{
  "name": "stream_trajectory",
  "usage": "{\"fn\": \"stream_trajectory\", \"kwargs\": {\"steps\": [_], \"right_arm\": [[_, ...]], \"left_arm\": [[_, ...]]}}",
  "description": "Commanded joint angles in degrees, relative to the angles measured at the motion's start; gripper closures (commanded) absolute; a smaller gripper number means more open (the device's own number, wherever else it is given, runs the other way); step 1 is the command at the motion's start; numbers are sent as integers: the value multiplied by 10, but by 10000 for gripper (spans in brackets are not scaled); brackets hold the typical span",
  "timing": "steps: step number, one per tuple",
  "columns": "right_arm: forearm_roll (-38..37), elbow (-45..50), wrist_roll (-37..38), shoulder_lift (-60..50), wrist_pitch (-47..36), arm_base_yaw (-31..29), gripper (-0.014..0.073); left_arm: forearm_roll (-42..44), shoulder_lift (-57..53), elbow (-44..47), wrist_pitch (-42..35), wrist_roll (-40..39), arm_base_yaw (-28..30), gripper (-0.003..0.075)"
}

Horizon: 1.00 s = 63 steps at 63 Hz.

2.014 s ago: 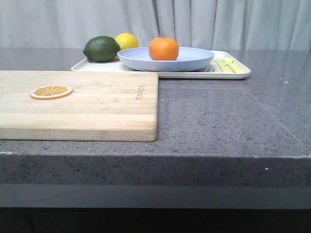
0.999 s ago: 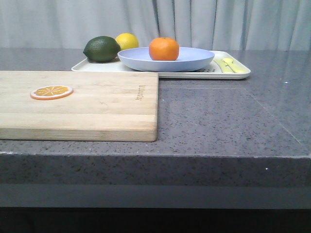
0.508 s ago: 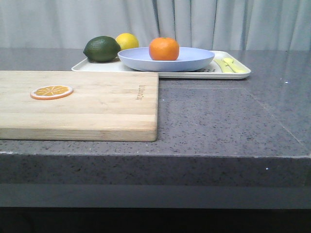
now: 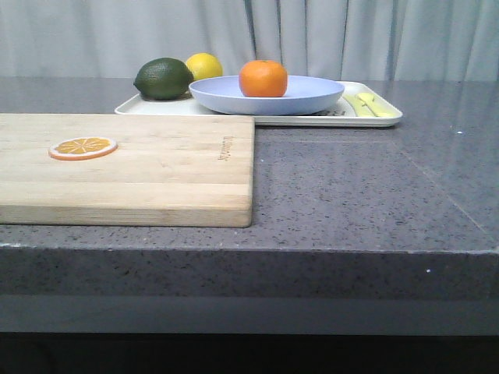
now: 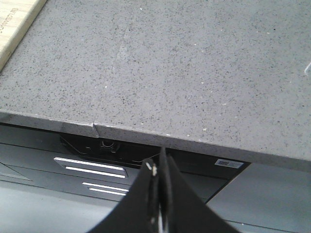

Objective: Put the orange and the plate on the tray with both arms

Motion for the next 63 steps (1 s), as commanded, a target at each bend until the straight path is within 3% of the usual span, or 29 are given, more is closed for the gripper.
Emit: {"fn": "stream_trajectory", "kwargs": {"steps": [1, 26, 50, 63], "right_arm": [[-5, -11, -2, 7, -38, -1, 712], [-16, 0, -2, 7, -65, -1, 712], [-36, 224, -3, -49, -513, -1, 712], [-60, 352, -3, -141, -637, -6, 712]], "left_arm": [[-5, -12, 15, -41, -6, -4, 740], [-5, -12, 15, -41, -6, -4, 740], [-5, -12, 15, -41, -6, -4, 740], [-5, -12, 15, -41, -6, -4, 740]]}}
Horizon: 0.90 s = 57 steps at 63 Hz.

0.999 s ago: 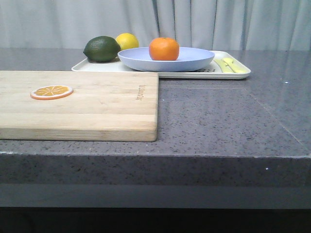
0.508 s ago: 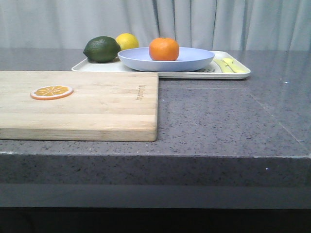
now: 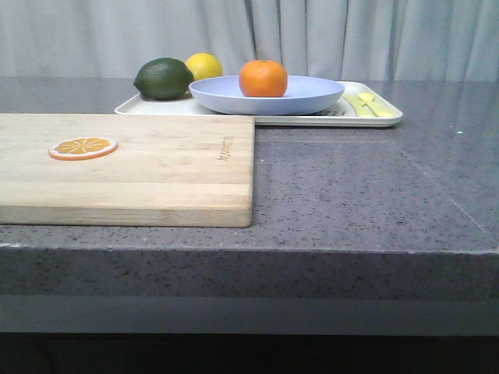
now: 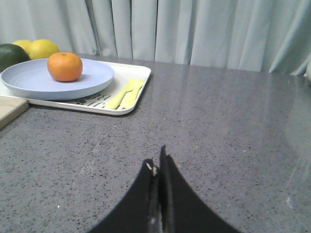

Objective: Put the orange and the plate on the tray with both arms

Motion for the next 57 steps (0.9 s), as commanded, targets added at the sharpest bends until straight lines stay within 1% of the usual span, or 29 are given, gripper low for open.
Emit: {"fn": "stream_trajectory", "kwargs": {"steps": [1, 10, 14, 16, 52, 57], "right_arm": [[-14, 30, -2, -26, -104, -8, 712], [-14, 92, -2, -68, -151, -17, 712], [-14, 113, -2, -69, -183, -21, 712], [-14, 111, -2, -69, -170, -23, 712], [-14, 111, 0, -69, -172, -32, 712], [-14, 111, 22, -69, -171, -32, 712]], "left_arm": [[-4, -12, 15, -41, -6, -4, 740], [-4, -12, 15, -41, -6, -4, 740], [-4, -12, 15, -41, -6, -4, 740], [-4, -12, 15, -41, -6, -4, 740], [-4, -10, 15, -41, -6, -4, 740], [-4, -10, 15, -41, -6, -4, 740]]}}
